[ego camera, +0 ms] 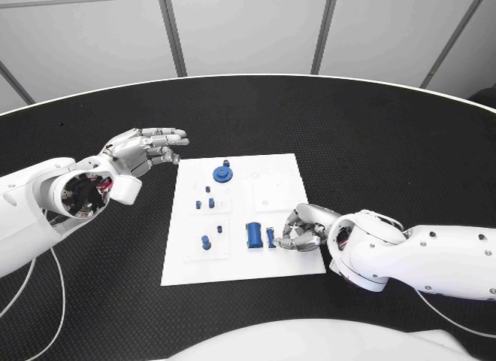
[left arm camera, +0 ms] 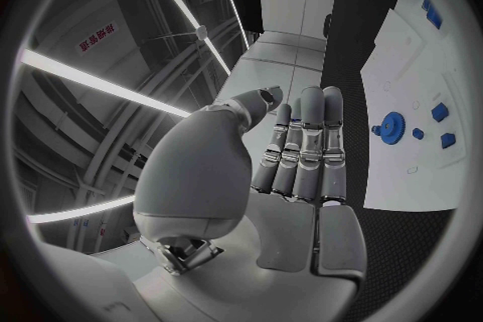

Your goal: Assemble the parts on the task board

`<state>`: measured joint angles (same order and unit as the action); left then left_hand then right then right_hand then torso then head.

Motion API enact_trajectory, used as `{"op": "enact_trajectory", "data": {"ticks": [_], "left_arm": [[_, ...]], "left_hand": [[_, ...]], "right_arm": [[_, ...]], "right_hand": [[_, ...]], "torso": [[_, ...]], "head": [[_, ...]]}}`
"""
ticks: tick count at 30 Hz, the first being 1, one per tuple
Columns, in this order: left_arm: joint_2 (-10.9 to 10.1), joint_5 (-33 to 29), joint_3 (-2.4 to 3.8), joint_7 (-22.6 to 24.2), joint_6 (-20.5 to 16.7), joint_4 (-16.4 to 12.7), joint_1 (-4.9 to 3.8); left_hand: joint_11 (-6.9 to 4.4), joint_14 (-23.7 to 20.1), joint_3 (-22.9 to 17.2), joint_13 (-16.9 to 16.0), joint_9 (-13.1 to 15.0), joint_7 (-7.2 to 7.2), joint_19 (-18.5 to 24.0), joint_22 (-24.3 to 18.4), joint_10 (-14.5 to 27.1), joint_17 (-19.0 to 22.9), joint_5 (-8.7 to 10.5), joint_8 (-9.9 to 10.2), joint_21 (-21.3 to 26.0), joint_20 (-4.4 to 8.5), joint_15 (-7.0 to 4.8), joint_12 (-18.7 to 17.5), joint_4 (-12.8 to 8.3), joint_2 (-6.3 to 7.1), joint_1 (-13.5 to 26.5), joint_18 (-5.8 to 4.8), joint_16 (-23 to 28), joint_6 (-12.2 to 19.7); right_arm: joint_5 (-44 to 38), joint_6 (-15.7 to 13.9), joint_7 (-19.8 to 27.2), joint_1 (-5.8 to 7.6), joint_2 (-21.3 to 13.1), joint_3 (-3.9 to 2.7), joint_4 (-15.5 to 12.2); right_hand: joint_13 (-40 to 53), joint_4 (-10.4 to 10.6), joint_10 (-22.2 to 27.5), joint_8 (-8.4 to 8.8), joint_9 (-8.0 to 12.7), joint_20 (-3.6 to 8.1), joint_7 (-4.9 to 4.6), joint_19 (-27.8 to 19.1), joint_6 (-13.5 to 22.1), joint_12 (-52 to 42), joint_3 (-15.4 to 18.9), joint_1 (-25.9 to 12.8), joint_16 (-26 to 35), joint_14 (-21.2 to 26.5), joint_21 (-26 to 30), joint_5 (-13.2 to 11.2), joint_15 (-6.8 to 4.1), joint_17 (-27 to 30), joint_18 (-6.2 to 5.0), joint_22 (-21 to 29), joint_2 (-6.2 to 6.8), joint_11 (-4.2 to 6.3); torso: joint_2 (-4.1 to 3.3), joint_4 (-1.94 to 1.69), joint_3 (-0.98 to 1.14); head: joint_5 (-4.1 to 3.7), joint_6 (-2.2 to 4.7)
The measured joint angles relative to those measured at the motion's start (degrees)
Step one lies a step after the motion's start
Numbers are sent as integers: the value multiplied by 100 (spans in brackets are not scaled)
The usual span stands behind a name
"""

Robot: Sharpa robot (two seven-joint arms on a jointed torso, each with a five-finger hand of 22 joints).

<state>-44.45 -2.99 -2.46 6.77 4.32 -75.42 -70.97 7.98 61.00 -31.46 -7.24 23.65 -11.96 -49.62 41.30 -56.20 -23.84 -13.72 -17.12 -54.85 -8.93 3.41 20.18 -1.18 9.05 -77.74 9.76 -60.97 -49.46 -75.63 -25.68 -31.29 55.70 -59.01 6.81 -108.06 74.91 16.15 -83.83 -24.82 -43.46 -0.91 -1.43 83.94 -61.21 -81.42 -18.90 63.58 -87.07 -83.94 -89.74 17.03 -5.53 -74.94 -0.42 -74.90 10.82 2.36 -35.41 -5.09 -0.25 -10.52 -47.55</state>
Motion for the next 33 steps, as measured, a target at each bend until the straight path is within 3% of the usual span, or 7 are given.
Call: {"op": "enact_trajectory", "data": {"ticks": [11, 18, 26, 33], "left_arm": [[5, 0, 0, -3, 1, -6, 0], [5, 0, 0, -6, 0, -2, 0], [20, 0, 0, -6, 6, 23, 0], [36, 0, 0, 6, 10, 62, 12]], "left_hand": [[0, 0, 0, 0, 0, 0, 0, 0, 0, 0, 0, 0, 0, 0, 0, 0, 0, 0, 0, 0, 0, 0], [0, 0, 0, -1, 1, 0, 0, 1, 0, -1, 0, 0, 0, 0, 0, 0, 0, 0, 0, 0, 0, 0], [0, 0, 0, -1, 1, 0, 0, 1, 0, -1, 0, 0, 0, 0, 0, 0, 0, 0, 0, 0, 0, 0], [0, 0, 0, -1, 1, 0, 0, 1, 0, -1, 0, 0, 0, 0, 0, 0, 0, 0, 0, 0, 0, 0]], "right_arm": [[0, 6, -32, 0, 153, 0, 189], [0, -36, -39, -1, 229, 0, 283], [1, -135, 41, -1, 193, -1, 223], [124, -511, 593, 2, 18, -5, 45]], "right_hand": [[0, 1, 0, -21, 0, 21, 0, 21, 0, 0, 1, 97, 0, 0, 0, 0, 0, 1, 0, 0, -53, 0], [0, -27, 0, -21, 5, 21, 0, 21, 0, 0, -27, 145, 0, 0, 0, -1, 0, 1, 0, 0, -56, 0], [0, -27, 0, -21, 5, 21, 0, 21, 0, 0, -27, 150, 0, 0, 0, -1, 0, 2, 0, 0, -61, 0], [0, 8, 0, -21, 27, 20, -31, 21, 32, 104, 7, 183, 0, 0, 0, 2, 0, 2, 0, 0, -27, 0]], "torso": [[-5, -14, -2], [-8, -10, 6], [8, 10, 8], [36, 26, -3]], "head": [[-13, -9], [21, -33], [38, -31], [30, 8]]}}
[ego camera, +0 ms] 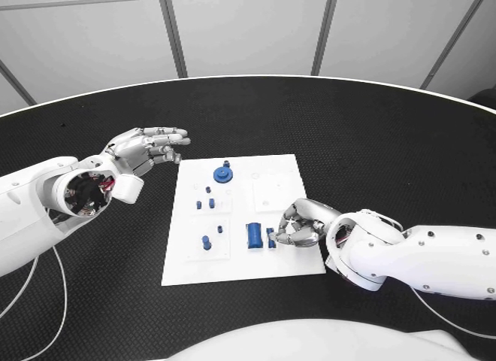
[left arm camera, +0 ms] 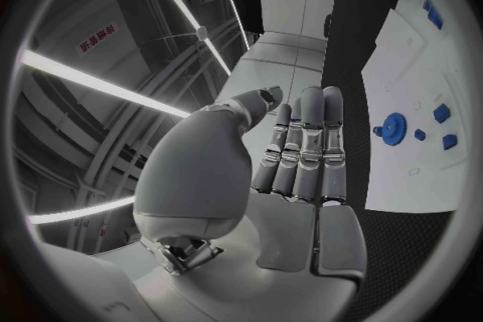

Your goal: Assemble the parts on the task board

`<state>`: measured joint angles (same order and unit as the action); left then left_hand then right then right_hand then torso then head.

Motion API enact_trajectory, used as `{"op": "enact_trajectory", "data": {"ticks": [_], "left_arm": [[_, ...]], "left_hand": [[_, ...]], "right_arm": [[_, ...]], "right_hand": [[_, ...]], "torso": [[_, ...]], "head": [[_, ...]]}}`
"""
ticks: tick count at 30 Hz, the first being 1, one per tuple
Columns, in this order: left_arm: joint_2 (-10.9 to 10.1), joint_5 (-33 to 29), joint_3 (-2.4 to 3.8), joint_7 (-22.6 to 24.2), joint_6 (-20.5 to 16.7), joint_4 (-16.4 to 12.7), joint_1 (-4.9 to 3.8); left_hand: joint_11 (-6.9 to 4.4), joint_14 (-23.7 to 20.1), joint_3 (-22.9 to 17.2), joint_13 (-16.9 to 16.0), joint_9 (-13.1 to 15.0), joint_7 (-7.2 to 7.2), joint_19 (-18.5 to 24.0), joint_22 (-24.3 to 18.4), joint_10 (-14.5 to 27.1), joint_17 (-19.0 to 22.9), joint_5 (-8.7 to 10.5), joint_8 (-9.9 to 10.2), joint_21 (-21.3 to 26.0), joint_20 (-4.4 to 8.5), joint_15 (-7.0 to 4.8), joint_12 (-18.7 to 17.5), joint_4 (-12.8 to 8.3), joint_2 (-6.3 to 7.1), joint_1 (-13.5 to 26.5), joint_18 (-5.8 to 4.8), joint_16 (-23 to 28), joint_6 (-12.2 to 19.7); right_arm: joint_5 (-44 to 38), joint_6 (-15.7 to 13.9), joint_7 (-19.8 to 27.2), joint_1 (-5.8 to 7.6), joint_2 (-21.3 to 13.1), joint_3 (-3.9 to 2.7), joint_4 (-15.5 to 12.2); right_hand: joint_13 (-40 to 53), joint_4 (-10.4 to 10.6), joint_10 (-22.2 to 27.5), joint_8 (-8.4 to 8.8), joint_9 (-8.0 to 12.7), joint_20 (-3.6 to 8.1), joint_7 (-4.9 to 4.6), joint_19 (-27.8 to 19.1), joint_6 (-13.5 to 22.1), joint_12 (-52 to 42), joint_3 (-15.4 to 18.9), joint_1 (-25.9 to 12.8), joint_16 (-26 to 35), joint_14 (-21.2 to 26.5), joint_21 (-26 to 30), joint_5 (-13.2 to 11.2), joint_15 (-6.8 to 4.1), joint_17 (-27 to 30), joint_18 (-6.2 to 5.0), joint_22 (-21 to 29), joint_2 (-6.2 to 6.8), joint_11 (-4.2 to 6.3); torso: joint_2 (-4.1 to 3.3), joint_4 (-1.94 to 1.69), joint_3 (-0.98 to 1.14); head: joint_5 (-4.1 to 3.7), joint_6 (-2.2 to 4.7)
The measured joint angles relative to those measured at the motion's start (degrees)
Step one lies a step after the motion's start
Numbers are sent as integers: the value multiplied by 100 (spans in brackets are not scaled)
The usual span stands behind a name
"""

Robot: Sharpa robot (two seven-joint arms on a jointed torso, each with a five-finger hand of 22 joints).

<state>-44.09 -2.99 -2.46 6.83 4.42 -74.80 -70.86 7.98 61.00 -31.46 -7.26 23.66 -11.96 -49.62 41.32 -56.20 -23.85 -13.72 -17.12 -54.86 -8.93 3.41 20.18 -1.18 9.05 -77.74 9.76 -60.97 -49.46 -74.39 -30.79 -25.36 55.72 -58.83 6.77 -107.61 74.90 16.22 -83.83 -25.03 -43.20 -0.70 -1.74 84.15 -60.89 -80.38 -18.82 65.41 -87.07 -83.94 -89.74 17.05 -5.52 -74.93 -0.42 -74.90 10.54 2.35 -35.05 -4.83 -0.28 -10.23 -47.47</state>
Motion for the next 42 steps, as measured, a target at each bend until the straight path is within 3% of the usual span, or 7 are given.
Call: {"op": "enact_trajectory", "data": {"ticks": [7, 13, 19, 24, 33, 37, 42], "left_arm": [[5, -11, -1, 64, -29, 32, 40], [1, -277, -2, 261, -62, 51, 96], [76, -648, -2, 552, -148, 145, 155], [214, -1020, -2, 853, -436, 349, 196], [510, -1354, -2, 1210, -904, 760, 240], [479, -1325, 1, 1206, -919, 700, 247], [430, -1182, 24, 1304, -1237, 509, 319]], "left_hand": [[0, -17, 42, 13, -11, 0, 0, -12, 0, 11, 0, 0, 29, 0, 17, 0, 42, 0, 0, 0, 0, 0], [40, -505, 62, 65, -42, -16, 313, -176, 65, 237, 0, -25, 370, -54, 72, -1, 148, 57, 57, -3, 468, 78], [184, -1313, 13, 349, -255, 35, 1005, -1317, 185, 1129, 7, 6, 2217, -509, 394, -511, 429, 150, 124, -2, 2754, 490], [318, -1653, 109, 362, -481, 82, 1249, -2031, 257, 1399, 7, 110, 3285, -755, 646, -945, 537, 150, 124, -2, 3745, 554], [345, -1747, 243, 367, -737, 52, 1155, -2589, 307, 1576, 29, 247, 3981, -740, 668, -1323, 607, 85, 75, -46, 4373, 539], [-128, -3567, 1470, 520, -1421, 508, 2740, -3239, 2531, 1915, 591, 869, 4619, -57, 256, -1625, 399, -335, 1090, -474, 5098, 2370], [-502, -4980, 2406, 634, -1949, 891, 3977, -3736, 4255, 2176, 1028, 1338, 5104, 472, -77, -1844, 242, -656, 2362, -682, 5655, 3807]], "right_arm": [[933, -588, 1183, 137, -137, -52, 179], [2730, -493, 2681, 495, 28, -65, 852], [4577, -85, 3893, 829, 292, -91, 1587], [5708, 171, 4576, 1012, 624, -176, 2290], [6160, 413, 4973, 1081, 1187, -266, 3345], [6188, 355, 4970, 1061, 1169, -275, 3259], [6431, 41, 5084, 941, 1209, -359, 2954]], "right_hand": [[5, 24, 257, 439, 235, -95, -245, -14, 465, 1391, 56, 326, 549, -3, 811, 170, 128, 82, -104, 0, 81, -211], [-1888, 10, 1925, 1064, 594, -409, -604, -1446, 955, 5317, -12, 1063, 3644, 1036, 5788, 110, 432, 3177, -908, 961, 148, -537], [-4027, -10, 2114, 1376, 920, -764, -728, -2280, 931, 6925, -361, 1450, 5775, 2162, 7822, -119, 826, 4252, -940, 2540, 272, -780], [-5548, -24, 2098, 1688, 1251, -1102, -749, -2736, 951, 7626, -421, 1490, 7038, 2670, 8592, -135, 1132, 4940, -939, 3750, 254, -1014], [-6741, -145, 2222, 1914, 1682, -1306, -873, -3018, 938, 7657, -300, 1521, 7704, 2523, 8599, -170, 1254, 5632, -939, 5323, 121, -1115], [-7064, -740, 3034, 2164, 2751, -748, -471, -5203, 2995, 7821, 586, 499, 8118, 3831, 8765, -803, 977, 6394, -611, 6229, -393, -761], [-7300, -1227, 5756, 2350, 3619, -295, -114, -6982, 4707, 7923, 1305, -756, 8445, 6300, 8864, -1302, 743, 7001, -309, 6928, -757, -470]], "torso": [[77, 54, -46], [167, 133, -102], [250, 182, -143], [326, 213, -173], [414, 238, -186], [415, 241, -185], [410, 271, -157]], "head": [[-2, 91], [43, 333], [105, 624], [155, 845], [281, 1102], [285, 1103], [402, 1132]]}}
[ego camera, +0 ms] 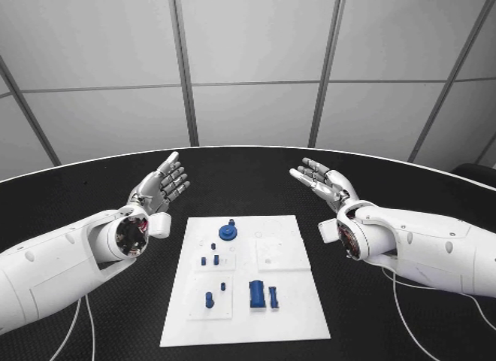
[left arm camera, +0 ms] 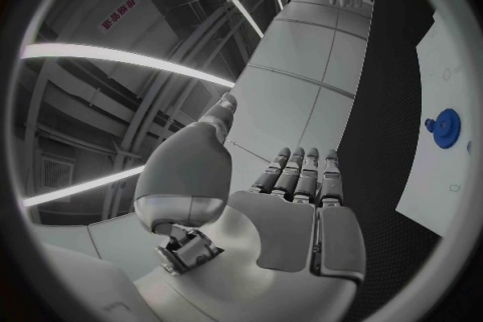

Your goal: Assemble the parts on the task board

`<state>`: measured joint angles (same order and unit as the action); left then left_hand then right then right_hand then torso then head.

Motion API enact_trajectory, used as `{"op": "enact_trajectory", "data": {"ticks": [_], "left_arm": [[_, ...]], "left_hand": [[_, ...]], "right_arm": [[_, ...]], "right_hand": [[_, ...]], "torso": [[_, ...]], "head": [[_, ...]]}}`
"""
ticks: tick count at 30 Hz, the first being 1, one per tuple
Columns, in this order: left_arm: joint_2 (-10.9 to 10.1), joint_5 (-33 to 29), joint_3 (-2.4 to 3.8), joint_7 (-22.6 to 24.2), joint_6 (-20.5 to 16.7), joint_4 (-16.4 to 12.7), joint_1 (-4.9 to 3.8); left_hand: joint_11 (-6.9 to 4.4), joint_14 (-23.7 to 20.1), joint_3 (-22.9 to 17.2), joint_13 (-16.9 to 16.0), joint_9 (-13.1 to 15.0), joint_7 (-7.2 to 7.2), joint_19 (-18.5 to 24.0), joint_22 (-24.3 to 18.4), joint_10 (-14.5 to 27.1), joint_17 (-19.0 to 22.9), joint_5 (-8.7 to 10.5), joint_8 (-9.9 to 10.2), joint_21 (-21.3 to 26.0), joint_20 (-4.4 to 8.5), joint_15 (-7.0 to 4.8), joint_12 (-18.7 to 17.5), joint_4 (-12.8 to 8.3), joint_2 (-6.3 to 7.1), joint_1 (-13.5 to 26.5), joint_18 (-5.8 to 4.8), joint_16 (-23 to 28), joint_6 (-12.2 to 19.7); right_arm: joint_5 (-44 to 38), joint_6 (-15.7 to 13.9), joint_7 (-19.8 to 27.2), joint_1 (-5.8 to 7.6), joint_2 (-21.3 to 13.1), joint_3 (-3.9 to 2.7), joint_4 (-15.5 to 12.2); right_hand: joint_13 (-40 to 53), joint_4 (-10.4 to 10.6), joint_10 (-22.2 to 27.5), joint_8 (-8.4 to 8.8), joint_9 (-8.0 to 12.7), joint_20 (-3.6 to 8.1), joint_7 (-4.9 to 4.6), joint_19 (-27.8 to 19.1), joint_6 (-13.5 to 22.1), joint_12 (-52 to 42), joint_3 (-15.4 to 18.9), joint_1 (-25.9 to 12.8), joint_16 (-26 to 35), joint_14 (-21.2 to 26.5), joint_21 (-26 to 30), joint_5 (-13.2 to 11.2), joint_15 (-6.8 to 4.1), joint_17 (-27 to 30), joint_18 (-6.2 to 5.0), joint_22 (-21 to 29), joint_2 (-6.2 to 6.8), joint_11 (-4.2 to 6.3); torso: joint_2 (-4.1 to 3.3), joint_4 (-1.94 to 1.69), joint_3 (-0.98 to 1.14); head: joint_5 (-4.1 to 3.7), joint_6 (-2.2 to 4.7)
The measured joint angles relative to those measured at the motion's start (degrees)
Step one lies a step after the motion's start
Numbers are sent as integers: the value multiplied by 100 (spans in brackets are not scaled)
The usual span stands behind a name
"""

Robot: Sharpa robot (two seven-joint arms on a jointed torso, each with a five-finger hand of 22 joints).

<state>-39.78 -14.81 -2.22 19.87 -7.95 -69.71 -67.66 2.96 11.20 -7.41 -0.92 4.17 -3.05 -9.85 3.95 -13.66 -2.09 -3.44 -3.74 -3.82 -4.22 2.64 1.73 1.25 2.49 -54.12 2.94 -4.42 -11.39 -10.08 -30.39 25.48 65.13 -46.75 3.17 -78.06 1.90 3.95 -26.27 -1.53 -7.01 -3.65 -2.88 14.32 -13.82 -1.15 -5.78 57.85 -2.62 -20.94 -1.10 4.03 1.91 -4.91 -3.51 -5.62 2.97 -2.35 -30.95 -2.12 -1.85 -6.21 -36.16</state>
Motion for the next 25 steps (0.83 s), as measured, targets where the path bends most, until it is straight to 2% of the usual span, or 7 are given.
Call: {"op": "enact_trajectory", "data": {"ticks": [2, 3, 5, 9, 15, 19, 25], "left_arm": [[-28, 82, 13, 56, -181, -108, 41], [-44, 128, 21, 89, -286, -171, 65], [-87, 256, 41, 176, -568, -341, 130], [-185, 545, 87, 374, -1213, -726, 276], [-343, 1021, 158, 693, -2340, -1373, 517], [-422, 1266, 192, 853, -2984, -1717, 641], [-482, 1453, 218, 974, -3528, -1984, 736]], "left_hand": [[-84, -318, 209, 27, -117, 86, 280, -112, 387, 61, 96, 109, 108, 119, -74, -47, -36, -66, 1216, -80, 121, 322], [-124, -471, 311, 39, -175, 129, 415, -165, 573, 87, 146, 156, 158, 178, -110, -63, -50, -100, 1974, -80, 183, 478], [-167, -636, 419, 52, -237, 173, 561, -226, 778, 118, 196, 214, 209, 241, -150, -88, -73, -140, 2848, -161, 249, 644], [-236, -879, 576, 69, -330, 246, 770, -313, 1074, 163, 256, 283, 275, 340, -210, -107, -109, -196, 4145, -170, 332, 894], [-277, -1008, 653, 78, -382, 281, 880, -360, 1233, 188, 283, 329, 335, 398, -261, -135, -109, -230, 4945, -169, 377, 1032], [-287, -1052, 682, 82, -394, 296, 917, -374, 1287, 194, 311, 332, 339, 399, -261, -135, -115, -241, 5179, -173, 403, 1051], [-298, -1091, 717, 87, -409, 306, 954, -389, 1335, 201, 311, 356, 362, 432, -262, -135, -124, -249, 5374, -257, 403, 1117]], "right_arm": [[141, -183, 66, -69, 31, -50, -162], [222, -289, 103, -109, 49, -78, -255], [433, -565, 200, -213, 95, -150, -499], [781, -1039, 344, -385, 164, -254, -910], [1007, -1372, 430, -497, 205, -317, -1188], [1008, -1373, 431, -497, 206, -317, -1189], [1008, -1373, 431, -497, 206, -317, -1189]], "right_hand": [[-52, -120, 739, 30, 197, 103, 84, -406, 391, 39, 153, -544, 70, 591, 34, -113, -54, 138, 133, 159, -86, 66], [-85, -182, 1155, 57, 310, 160, 128, -631, 610, 41, 248, -1473, 111, 922, 33, -177, -83, 217, 133, 248, -128, 103], [-111, -240, 1518, 69, 405, 213, 168, -826, 798, 44, 320, -2476, 132, 1210, 51, -233, -109, 285, 136, 325, -173, 137], [-149, -328, 2082, 96, 556, 293, 229, -1130, 1100, 71, 442, -4145, 197, 1660, 67, -309, -151, 389, 222, 445, -237, 187], [-172, -364, 2424, 119, 647, 333, 273, -1292, 1246, 71, 504, -5173, 232, 1916, 67, -348, -192, 453, 222, 519, -277, 214], [-177, -379, 2501, 119, 672, 355, 280, -1330, 1293, 93, 520, -5460, 232, 1981, 69, -366, -183, 469, 223, 538, -291, 225], [-181, -403, 2603, 119, 693, 365, 290, -1402, 1363, 93, 543, -5741, 232, 2070, 88, -370, -195, 484, 287, 552, -295, 240]], "torso": [[-5, 26, 23], [-7, 38, 34], [-9, 73, 63], [-15, 138, 119], [-20, 192, 169], [-21, 205, 178], [-22, 209, 182]], "head": [[99, 29], [148, 43], [271, 77], [466, 133], [602, 172], [617, 177], [621, 178]]}}
